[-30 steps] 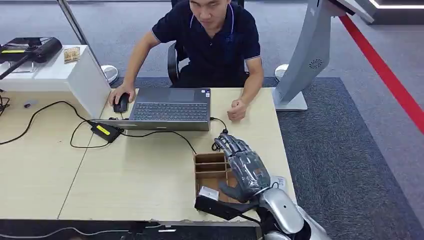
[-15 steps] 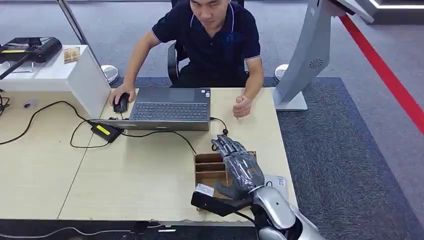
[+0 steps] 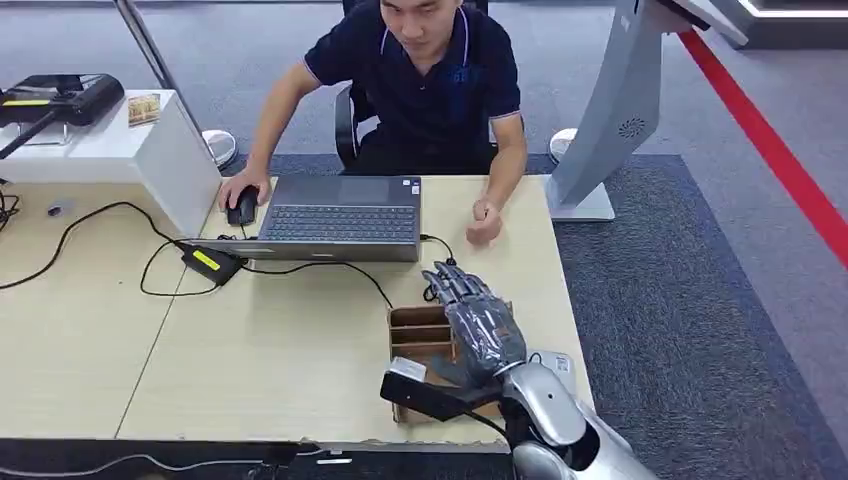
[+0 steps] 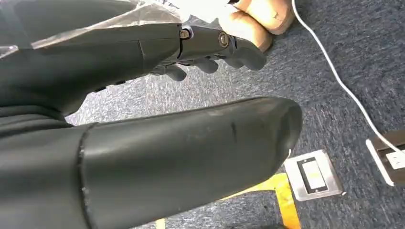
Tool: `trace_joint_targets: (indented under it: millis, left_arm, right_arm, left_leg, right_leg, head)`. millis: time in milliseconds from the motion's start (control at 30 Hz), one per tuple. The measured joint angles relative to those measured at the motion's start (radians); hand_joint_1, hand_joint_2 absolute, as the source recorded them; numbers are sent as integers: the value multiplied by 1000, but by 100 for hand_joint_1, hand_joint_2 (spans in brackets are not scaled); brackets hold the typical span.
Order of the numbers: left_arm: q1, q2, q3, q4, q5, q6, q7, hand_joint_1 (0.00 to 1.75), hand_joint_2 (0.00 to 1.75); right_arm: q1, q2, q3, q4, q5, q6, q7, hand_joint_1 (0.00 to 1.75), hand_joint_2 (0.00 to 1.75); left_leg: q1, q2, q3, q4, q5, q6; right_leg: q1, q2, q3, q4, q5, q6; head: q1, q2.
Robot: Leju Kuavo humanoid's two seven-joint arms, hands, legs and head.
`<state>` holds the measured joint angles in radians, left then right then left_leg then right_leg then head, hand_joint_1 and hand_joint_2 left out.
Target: Pass the card to the sensor for recognition and then transmit it.
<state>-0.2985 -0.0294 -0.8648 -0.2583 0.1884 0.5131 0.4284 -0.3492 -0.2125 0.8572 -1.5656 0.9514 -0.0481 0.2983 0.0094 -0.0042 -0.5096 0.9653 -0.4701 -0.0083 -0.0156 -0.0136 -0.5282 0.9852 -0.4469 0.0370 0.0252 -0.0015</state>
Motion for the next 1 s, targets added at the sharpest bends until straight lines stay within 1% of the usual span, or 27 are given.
trace_joint_targets:
  millis: [567, 1000]
  left_arm:
    - [-2, -2, -3, 0, -8, -10, -1, 0, 0]
    - [-6, -4, -4, 0, -11, -10, -1, 0, 0]
  right_arm:
    - [-25, 10, 0, 45, 3, -1, -1, 0, 175]
    - [-31, -2, -5, 92, 11, -5, -3, 0, 175]
  left_leg:
    - [0, 0, 0, 0, 0, 0]
    - [0, 0, 0, 0, 0, 0]
  right_leg:
    - [0, 0, 0, 0, 0, 0]
    - [0, 0, 0, 0, 0, 0]
  head:
    - [0, 0]
    - [0, 0]
